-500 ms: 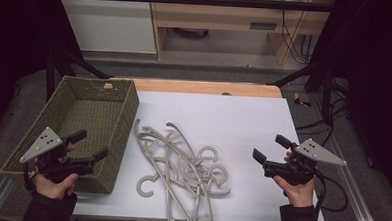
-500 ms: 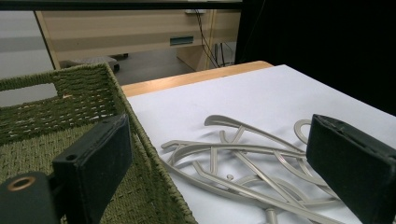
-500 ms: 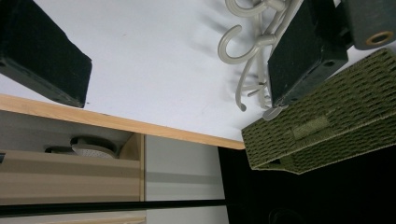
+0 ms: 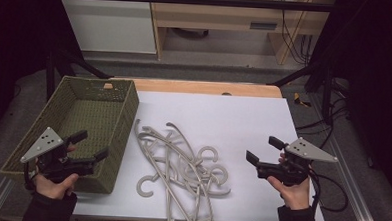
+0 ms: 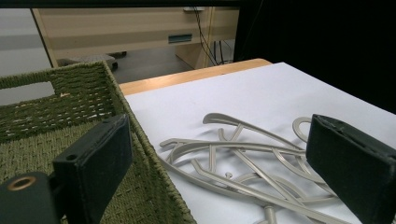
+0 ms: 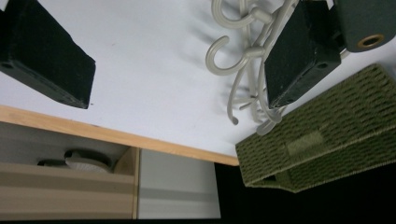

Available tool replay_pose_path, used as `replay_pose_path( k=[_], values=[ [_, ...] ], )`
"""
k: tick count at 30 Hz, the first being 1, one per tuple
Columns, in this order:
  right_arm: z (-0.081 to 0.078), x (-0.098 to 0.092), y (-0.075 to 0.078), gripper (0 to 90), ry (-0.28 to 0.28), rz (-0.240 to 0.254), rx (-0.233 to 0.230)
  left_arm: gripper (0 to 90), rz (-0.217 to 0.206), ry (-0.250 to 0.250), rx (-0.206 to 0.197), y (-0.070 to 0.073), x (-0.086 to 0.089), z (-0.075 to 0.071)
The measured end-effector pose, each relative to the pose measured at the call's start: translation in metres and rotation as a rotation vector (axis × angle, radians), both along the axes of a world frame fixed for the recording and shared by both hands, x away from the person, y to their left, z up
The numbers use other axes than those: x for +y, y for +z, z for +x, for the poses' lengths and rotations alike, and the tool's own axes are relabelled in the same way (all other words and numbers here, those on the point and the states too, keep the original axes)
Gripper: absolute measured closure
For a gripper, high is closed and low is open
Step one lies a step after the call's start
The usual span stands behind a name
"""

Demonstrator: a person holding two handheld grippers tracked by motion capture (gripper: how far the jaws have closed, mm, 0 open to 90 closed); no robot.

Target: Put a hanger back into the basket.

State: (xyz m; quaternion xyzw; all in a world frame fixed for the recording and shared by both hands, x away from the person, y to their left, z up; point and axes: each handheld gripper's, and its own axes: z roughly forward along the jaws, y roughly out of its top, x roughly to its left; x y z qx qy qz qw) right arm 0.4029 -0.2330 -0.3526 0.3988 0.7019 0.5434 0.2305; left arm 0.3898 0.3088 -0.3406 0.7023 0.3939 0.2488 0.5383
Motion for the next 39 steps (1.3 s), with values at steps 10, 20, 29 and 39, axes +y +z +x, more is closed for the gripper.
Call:
replay_pose_path(
  k=[10, 20, 29, 39],
  values=[
    [-0.002, 0.047, -0.003, 13.8, 0.079, -0.113, 0.087, 6.7, 0.016, -0.015, 0.007, 0.000, -0.001, 0.000],
    [-0.004, 0.092, -0.024, 21.3, 0.183, -0.236, 0.224, 6.7, 0.019, -0.014, 0.004, 0.001, -0.002, -0.001],
    [-0.002, 0.114, -0.053, 28.7, 0.213, -0.318, 0.346, 6.7, 0.028, -0.016, 0.007, 0.000, -0.004, -0.001],
    [-0.003, 0.132, -0.077, 50.4, 0.234, -0.377, 0.477, 6.7, 0.028, -0.017, 0.009, 0.000, -0.005, -0.001]
  ],
)
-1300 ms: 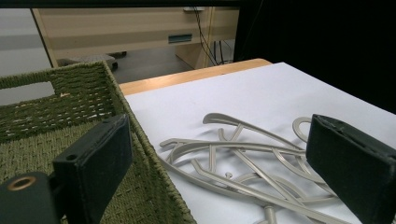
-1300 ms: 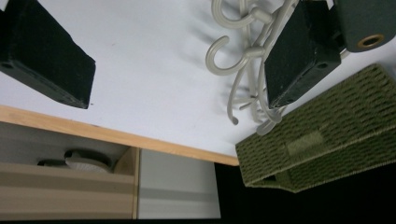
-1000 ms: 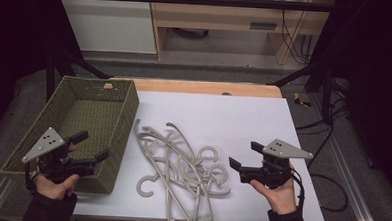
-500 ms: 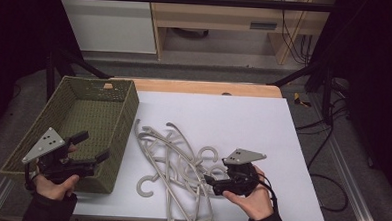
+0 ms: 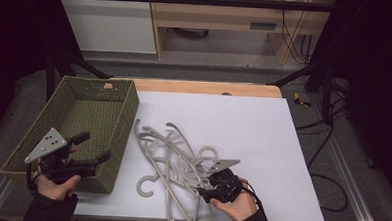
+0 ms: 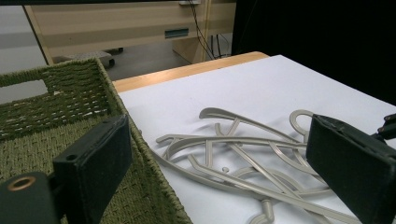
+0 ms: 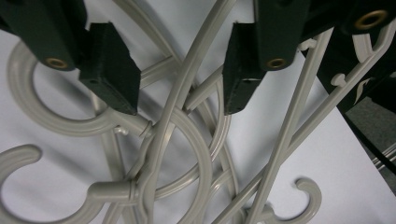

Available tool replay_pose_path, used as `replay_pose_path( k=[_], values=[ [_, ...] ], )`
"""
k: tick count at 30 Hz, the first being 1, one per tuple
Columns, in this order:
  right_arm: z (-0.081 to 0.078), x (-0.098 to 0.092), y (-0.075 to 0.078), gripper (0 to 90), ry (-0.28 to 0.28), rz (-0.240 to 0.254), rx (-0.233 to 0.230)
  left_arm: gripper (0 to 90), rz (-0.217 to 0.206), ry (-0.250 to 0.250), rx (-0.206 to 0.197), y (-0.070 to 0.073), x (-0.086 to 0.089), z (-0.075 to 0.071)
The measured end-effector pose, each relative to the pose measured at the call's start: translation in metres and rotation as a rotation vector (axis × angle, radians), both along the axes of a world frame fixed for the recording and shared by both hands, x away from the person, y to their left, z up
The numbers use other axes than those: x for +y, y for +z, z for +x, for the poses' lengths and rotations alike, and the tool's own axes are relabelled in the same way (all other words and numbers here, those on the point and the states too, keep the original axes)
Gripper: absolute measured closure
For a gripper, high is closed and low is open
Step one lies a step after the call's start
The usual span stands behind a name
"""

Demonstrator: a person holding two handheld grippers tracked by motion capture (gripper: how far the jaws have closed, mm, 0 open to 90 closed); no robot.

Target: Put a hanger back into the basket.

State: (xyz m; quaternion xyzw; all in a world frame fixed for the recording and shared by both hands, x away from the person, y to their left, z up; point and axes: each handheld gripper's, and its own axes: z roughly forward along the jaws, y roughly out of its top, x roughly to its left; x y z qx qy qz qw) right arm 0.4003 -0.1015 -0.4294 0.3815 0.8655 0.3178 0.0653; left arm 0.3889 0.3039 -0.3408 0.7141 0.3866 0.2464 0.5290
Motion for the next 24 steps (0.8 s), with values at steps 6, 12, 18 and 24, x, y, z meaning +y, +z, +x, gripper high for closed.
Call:
replay_pose_path(
  k=[6, 12, 18, 24],
  values=[
    [0.003, 0.004, -0.007, 63.1, -0.005, -0.012, 0.060, 6.7, 0.002, -0.005, 0.004, -0.001, -0.001, 0.001],
    [0.007, 0.005, -0.012, 70.2, -0.009, -0.016, 0.102, 6.7, 0.006, -0.008, 0.000, -0.001, -0.002, 0.001],
    [0.009, 0.001, -0.012, 72.5, -0.041, 0.000, 0.126, 6.8, 0.004, -0.004, 0.000, -0.001, -0.003, 0.001],
    [0.012, -0.004, -0.010, 75.2, -0.084, -0.009, 0.132, 6.8, 0.019, -0.012, -0.004, 0.000, -0.006, 0.000]
  ],
)
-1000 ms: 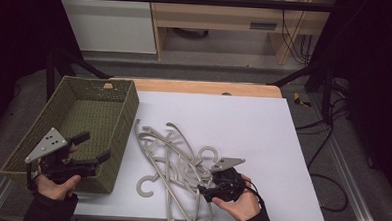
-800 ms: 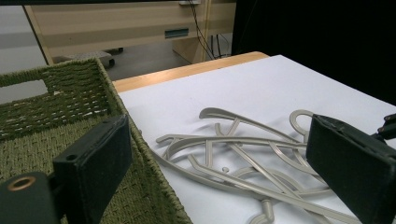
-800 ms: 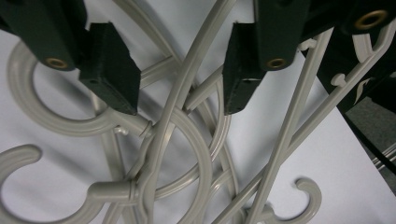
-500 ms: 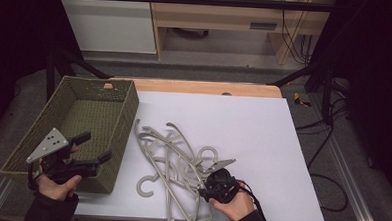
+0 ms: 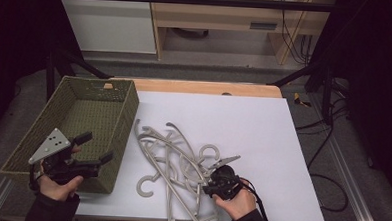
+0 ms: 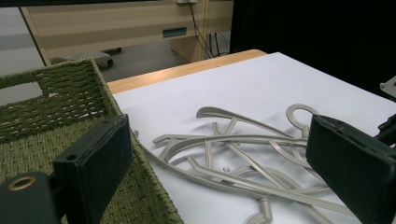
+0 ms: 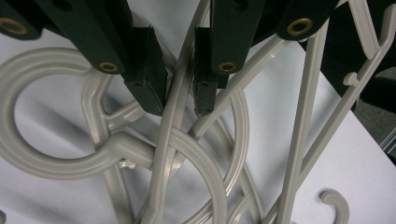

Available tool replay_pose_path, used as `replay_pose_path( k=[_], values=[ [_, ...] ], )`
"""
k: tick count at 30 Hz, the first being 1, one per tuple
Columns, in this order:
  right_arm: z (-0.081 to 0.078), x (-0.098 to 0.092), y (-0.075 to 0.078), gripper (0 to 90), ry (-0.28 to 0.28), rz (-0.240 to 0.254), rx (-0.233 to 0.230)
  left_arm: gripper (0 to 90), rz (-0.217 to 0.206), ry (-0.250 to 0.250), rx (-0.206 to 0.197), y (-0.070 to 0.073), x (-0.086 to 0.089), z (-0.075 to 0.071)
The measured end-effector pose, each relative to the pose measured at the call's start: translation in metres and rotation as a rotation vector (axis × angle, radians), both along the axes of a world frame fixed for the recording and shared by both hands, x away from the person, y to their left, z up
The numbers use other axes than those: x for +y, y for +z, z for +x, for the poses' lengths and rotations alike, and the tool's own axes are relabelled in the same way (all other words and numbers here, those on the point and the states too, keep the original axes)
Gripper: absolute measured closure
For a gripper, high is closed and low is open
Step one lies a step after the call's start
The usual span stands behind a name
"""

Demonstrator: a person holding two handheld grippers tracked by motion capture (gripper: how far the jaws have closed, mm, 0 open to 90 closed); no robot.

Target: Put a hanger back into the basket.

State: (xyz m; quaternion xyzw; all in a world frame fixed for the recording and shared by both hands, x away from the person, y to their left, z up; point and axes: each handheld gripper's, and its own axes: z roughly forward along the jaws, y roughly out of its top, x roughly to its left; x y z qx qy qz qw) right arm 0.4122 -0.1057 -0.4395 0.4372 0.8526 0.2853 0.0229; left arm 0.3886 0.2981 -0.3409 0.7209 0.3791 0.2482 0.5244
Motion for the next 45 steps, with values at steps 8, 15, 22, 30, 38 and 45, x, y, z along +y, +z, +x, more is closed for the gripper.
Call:
replay_pose_path(
  k=[8, 15, 22, 30, 38, 45],
  values=[
    [0.003, -0.009, 0.002, 80.5, -0.092, 0.001, -0.003, 6.8, 0.004, -0.002, 0.004, -0.001, -0.002, 0.001],
    [0.006, -0.018, 0.006, 81.8, -0.085, 0.002, -0.040, 6.9, 0.003, -0.001, 0.006, -0.002, -0.002, 0.001],
    [0.006, -0.025, 0.014, 82.1, -0.076, 0.020, -0.063, 6.9, 0.010, -0.006, 0.008, -0.002, -0.004, 0.001],
    [0.005, -0.038, 0.029, 82.0, -0.011, 0.071, -0.117, 6.9, 0.016, -0.022, 0.012, -0.002, -0.008, 0.001],
    [0.001, -0.043, 0.049, 82.0, 0.134, 0.100, -0.165, 7.8, 0.094, -0.114, 0.036, 0.002, -0.027, -0.005],
    [-0.007, -0.039, 0.058, 82.0, 0.251, 0.106, -0.163, 9.0, 0.209, -0.223, 0.077, 0.002, -0.054, -0.010]
  ],
)
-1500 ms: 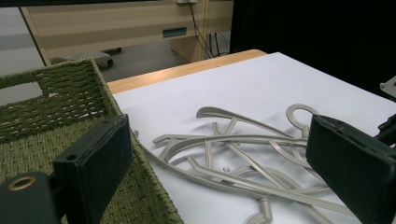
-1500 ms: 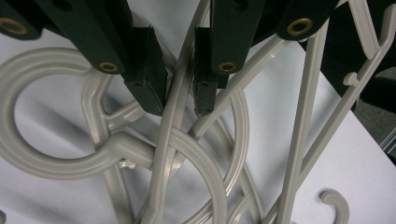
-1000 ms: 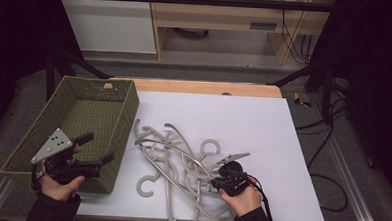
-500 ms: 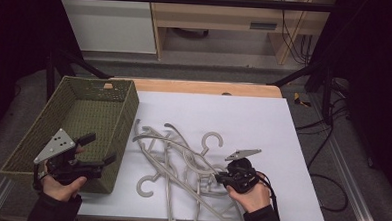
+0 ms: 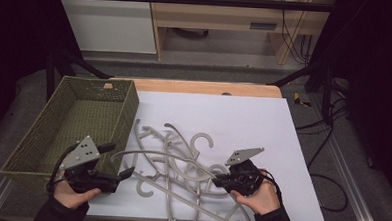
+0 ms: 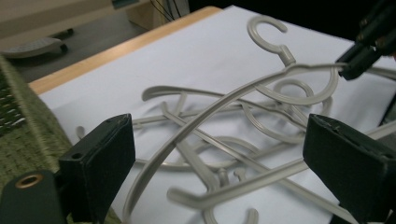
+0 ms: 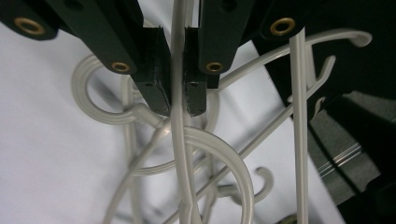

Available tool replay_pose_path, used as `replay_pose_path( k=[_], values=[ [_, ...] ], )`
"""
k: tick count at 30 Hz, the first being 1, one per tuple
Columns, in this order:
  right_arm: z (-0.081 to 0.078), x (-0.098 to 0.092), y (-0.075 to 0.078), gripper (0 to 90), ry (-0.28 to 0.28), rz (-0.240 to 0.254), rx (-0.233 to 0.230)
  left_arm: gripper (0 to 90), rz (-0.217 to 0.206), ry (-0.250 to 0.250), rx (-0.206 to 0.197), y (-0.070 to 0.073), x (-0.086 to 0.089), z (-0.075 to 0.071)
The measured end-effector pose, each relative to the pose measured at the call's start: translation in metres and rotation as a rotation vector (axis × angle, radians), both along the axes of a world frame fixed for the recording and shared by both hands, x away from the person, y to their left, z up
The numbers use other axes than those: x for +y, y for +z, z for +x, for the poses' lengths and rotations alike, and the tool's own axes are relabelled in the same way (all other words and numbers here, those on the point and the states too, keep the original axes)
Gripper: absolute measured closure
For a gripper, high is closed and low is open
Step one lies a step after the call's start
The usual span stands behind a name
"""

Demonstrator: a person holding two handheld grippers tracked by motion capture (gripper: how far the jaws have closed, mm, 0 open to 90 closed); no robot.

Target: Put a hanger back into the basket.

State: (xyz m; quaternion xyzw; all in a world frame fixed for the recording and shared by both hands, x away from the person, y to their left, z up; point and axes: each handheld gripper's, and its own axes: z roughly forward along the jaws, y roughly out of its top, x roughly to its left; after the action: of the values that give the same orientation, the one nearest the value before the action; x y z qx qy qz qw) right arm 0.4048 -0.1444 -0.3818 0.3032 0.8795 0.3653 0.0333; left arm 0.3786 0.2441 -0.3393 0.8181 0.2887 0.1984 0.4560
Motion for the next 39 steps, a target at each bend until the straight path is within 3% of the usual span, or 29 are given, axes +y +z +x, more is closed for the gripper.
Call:
replay_pose_path(
  k=[2, 5, 7, 8, 11, 17, 24, 29, 30, 35, 39],
  values=[
    [-0.002, 0.002, 0.000, 82.0, 0.035, 0.011, 0.004, 10.0, 0.029, -0.018, 0.006, -0.002, -0.007, -0.001],
    [-0.005, 0.005, 0.001, 82.0, 0.088, -0.010, 0.008, 12.5, 0.064, -0.048, 0.029, -0.005, -0.013, 0.000],
    [-0.006, 0.007, 0.001, 82.0, 0.100, -0.012, 0.007, 13.2, 0.084, -0.066, 0.044, -0.007, -0.016, 0.000],
    [-0.007, 0.008, 0.001, 82.0, 0.128, -0.017, 0.015, 17.0, 0.094, -0.076, 0.052, -0.008, -0.018, 0.000],
    [-0.009, 0.010, 0.001, 82.0, 0.137, -0.024, 0.028, 19.8, 0.131, -0.103, 0.074, -0.012, -0.023, -0.001],
    [-0.013, 0.018, 0.000, 81.9, 0.219, -0.043, 0.027, 33.4, 0.256, -0.166, 0.088, -0.022, -0.037, -0.003],
    [-0.015, 0.022, -0.001, 82.0, 0.238, -0.047, 0.022, 45.6, 0.381, -0.236, 0.095, -0.037, -0.052, -0.002],
    [-0.015, 0.024, -0.002, 81.9, 0.268, -0.059, 0.029, 58.7, 0.400, -0.262, 0.106, -0.042, -0.058, -0.002],
    [-0.016, 0.025, -0.003, 81.9, 0.268, -0.057, 0.030, 65.5, 0.401, -0.265, 0.108, -0.043, -0.058, -0.002],
    [-0.015, 0.026, -0.003, 81.9, 0.277, -0.059, 0.028, 72.7, 0.398, -0.277, 0.113, -0.043, -0.058, -0.002],
    [-0.016, 0.026, -0.004, 81.8, 0.283, -0.071, 0.028, 74.4, 0.421, -0.295, 0.114, -0.044, -0.060, -0.004]
  ],
)
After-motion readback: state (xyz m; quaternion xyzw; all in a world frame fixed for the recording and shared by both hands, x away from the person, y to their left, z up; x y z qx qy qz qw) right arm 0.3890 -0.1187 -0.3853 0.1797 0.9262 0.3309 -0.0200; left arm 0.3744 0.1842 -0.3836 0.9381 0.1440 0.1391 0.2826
